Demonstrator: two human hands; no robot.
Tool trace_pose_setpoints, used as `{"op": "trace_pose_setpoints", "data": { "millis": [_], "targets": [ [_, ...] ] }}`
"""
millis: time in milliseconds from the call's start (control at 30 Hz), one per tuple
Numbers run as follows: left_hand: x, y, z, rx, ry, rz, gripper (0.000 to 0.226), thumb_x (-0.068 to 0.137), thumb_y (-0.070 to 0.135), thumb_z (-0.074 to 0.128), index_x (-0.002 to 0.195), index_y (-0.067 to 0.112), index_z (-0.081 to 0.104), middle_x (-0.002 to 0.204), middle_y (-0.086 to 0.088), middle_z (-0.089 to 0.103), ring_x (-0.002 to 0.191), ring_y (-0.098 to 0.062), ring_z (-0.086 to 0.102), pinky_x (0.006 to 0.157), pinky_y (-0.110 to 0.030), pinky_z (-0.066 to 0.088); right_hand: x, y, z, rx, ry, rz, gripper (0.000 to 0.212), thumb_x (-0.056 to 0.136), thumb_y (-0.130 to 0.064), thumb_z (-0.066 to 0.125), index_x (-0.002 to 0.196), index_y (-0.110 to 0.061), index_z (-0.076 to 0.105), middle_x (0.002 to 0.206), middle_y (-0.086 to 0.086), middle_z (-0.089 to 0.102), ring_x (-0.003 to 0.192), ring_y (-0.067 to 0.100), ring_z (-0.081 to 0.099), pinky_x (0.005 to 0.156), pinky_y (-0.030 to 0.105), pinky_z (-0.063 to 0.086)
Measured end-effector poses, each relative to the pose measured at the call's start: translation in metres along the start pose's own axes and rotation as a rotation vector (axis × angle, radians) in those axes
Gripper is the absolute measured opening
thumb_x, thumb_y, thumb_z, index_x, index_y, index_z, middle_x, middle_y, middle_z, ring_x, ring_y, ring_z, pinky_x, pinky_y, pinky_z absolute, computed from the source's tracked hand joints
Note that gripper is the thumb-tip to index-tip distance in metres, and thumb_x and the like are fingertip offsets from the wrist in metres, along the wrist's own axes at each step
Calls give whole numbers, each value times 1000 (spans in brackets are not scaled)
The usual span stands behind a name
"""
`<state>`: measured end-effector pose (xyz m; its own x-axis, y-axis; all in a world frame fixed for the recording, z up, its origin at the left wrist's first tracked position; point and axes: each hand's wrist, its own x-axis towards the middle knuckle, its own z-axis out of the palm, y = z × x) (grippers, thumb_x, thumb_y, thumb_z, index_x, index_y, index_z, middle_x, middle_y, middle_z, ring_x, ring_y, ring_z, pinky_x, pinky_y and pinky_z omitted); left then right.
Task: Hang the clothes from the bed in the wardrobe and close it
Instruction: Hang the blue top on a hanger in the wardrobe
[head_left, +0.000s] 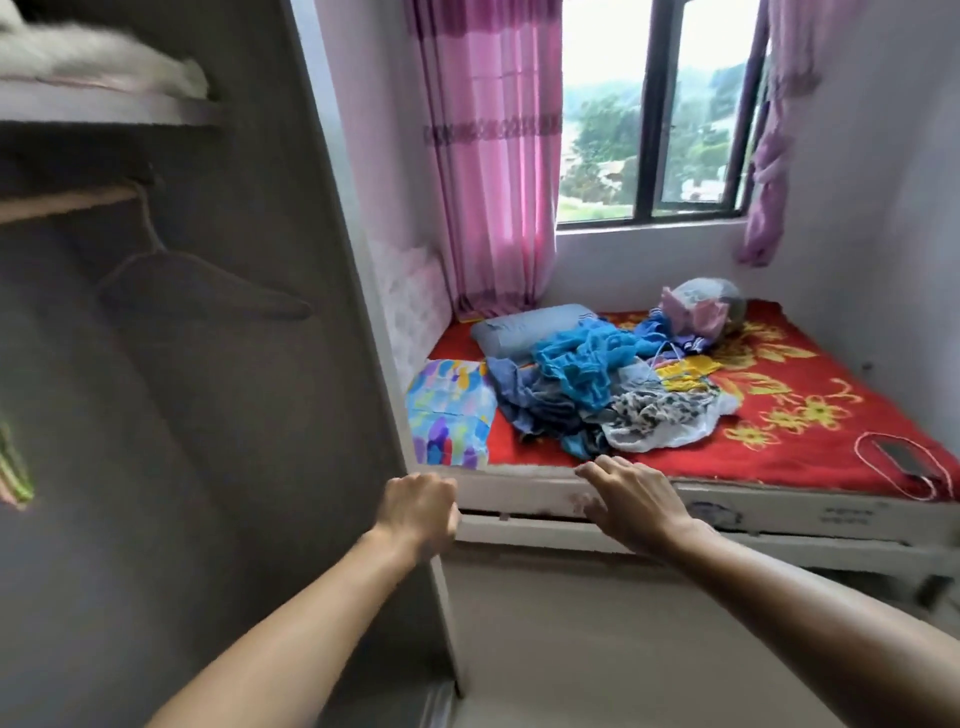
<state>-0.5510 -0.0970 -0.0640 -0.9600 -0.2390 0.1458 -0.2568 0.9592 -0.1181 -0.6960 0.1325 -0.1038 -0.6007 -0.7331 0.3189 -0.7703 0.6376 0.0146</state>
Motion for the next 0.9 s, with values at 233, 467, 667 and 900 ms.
{"op": "trace_pose_setpoints", "data": {
  "millis": [233, 467, 667, 900],
  "targets": [
    [158, 78, 45, -34, -37, 241, 23, 88, 29, 46, 91, 16, 65, 96, -6, 67, 90, -27, 64, 74, -34, 47, 30, 137, 40, -41, -70, 219, 33, 87, -30, 55, 118, -19, 61, 106, 0, 66, 95, 22, 64, 76, 35, 53],
    [322, 148, 84, -61, -74, 302, 22, 89, 31, 45, 88, 16, 61, 95, -3, 65, 90, -24, 62, 71, -33, 45, 101, 277, 80, -9, -129, 319, 34, 89, -26, 54, 120, -16, 60, 111, 3, 64, 102, 24, 63, 80, 36, 51],
    [432, 162, 106, -128, -82, 217, 22, 88, 35, 45, 87, 18, 60, 93, 0, 64, 89, -23, 61, 68, -31, 40, 186, 374, 99, 11, -129, 303, 39, 91, -24, 51, 129, -16, 56, 114, 4, 65, 100, 22, 65, 78, 33, 52],
    [548, 139, 165, -148, -182, 127, 18, 87, 35, 46, 79, 21, 52, 94, -1, 64, 91, -24, 61, 67, -33, 38, 284, 438, 175, 7, -204, 263, 34, 92, -30, 48, 125, -22, 55, 112, -2, 63, 101, 18, 62, 74, 30, 48]
  ]
}}
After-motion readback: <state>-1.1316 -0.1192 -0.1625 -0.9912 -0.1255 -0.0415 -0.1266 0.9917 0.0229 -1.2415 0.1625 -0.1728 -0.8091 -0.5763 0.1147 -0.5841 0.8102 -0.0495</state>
